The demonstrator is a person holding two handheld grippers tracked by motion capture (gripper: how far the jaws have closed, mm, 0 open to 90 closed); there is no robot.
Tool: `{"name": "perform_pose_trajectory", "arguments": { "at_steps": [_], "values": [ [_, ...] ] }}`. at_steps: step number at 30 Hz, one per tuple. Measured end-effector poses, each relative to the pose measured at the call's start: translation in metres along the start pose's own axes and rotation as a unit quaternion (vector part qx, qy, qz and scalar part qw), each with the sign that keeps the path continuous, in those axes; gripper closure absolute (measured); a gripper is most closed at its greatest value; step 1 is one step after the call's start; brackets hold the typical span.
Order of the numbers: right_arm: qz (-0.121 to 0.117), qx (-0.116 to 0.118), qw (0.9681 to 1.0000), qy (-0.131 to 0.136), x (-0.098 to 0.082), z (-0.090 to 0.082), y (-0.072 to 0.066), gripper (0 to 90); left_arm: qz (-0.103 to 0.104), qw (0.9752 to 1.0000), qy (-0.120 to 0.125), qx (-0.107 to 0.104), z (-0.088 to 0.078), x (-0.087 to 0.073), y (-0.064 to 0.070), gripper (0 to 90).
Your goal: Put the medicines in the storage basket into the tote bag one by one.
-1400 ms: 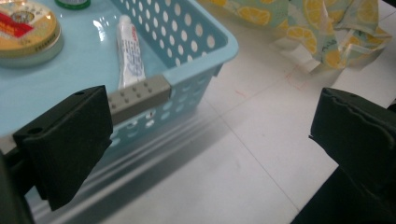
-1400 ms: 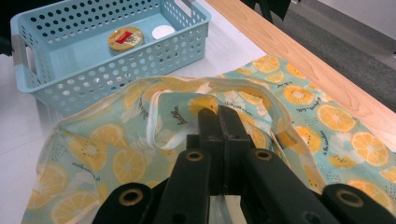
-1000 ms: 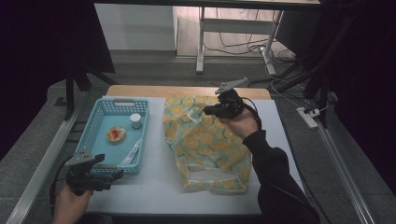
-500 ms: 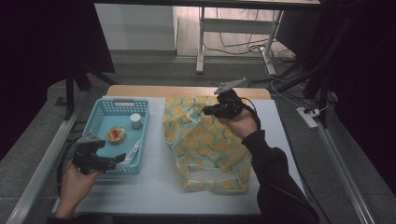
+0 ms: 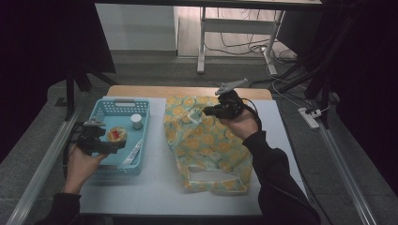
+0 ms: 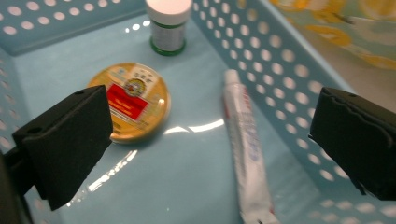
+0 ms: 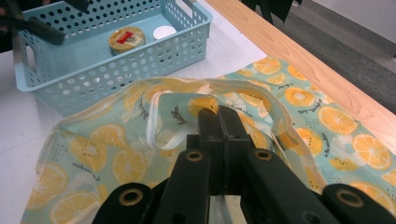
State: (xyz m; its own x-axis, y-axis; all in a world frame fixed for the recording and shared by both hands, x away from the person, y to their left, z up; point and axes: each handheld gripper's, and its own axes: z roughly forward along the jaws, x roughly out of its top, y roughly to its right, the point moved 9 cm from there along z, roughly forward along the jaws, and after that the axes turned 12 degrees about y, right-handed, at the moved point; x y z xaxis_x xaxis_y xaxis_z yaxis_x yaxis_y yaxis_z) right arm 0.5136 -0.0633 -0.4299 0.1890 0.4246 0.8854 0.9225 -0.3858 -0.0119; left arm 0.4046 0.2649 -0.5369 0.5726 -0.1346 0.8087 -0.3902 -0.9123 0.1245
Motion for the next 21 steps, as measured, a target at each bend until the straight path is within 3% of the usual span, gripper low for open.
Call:
{"name": "perform_pose_trajectory", "arguments": {
  "at_steps": [1,6,13,21],
  "values": [
    [0.0,0.0,1.0,-0.001,0.0,0.0,0.0,89.9,-0.002,0.9999,-0.011,0.004,0.002,0.001,-0.002,0.0],
    [-0.001,0.0,1.0,-0.001,0.0,0.0,0.0,89.9,0.006,0.9994,-0.022,0.027,0.014,0.009,-0.014,0.0],
    [-0.002,-0.001,1.0,-0.001,0.0,0.0,0.0,89.9,-0.012,0.9989,-0.04,0.021,0.033,0.008,-0.028,0.0],
    [-0.002,-0.001,1.0,-0.002,-0.001,0.0,0.0,89.9,-0.013,0.9962,-0.079,0.034,0.052,-0.002,-0.042,0.0]
  ]
}}
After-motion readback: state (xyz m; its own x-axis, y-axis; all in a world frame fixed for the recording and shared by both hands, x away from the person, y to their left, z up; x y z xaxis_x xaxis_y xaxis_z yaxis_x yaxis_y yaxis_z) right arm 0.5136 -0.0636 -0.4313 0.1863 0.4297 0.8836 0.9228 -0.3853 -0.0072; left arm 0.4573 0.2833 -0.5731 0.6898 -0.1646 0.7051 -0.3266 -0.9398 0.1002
